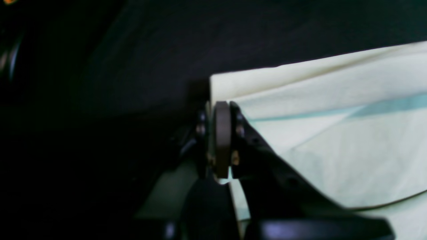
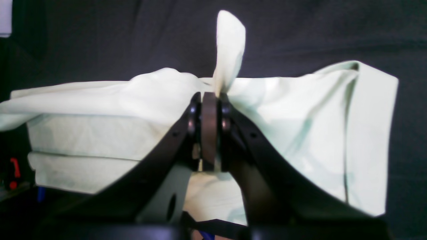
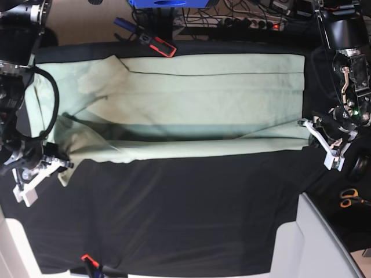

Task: Fold the T-shirt properly
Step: 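Hold both ends and stretch the shirt strip apart with both grippers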

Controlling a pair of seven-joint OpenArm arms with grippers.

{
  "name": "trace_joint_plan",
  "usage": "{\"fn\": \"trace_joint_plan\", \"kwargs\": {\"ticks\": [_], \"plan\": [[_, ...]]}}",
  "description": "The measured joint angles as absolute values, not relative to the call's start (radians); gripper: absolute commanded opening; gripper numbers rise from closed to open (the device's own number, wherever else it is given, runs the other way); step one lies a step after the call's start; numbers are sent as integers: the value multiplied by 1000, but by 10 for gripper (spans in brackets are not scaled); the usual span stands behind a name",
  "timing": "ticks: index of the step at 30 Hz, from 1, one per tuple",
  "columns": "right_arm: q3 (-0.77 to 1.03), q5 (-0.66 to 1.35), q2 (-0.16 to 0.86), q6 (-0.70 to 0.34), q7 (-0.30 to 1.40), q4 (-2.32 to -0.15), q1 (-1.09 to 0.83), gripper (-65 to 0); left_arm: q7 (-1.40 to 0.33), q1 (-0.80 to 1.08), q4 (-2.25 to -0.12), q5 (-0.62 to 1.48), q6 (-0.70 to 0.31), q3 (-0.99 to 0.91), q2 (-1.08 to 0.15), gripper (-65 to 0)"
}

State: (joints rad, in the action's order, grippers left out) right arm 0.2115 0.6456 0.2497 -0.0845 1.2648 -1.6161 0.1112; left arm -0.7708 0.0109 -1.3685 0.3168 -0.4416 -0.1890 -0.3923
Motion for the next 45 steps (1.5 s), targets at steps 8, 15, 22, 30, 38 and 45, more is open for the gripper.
{"fn": "trace_joint_plan", "kwargs": {"ticks": [8, 15, 22, 30, 38, 45], "plan": [[206, 644, 250, -84, 1236, -1586, 138, -650, -778, -28, -1386, 313, -441, -125, -392, -623], [205, 643, 252, -84, 1229, -1586, 147, -650, -803, -92, -1387, 314, -441, -99, -391, -623], [205, 645, 271, -84, 1228, -1581, 169, -650, -865, -160, -1403, 314, -441, -101, -393, -623], [205, 644, 271, -88, 1176, -1495, 204, -650, -867, -181, -1452, 315, -442, -99, -389, -623], [204, 648, 290, -89, 1105, -1452, 237, -650, -868, -175, -1453, 314, -442, -99, -391, -623], [204, 643, 295, -138, 1073, -1416, 267, -650, -868, -166, -1454, 315, -442, -99, -391, -623]]}}
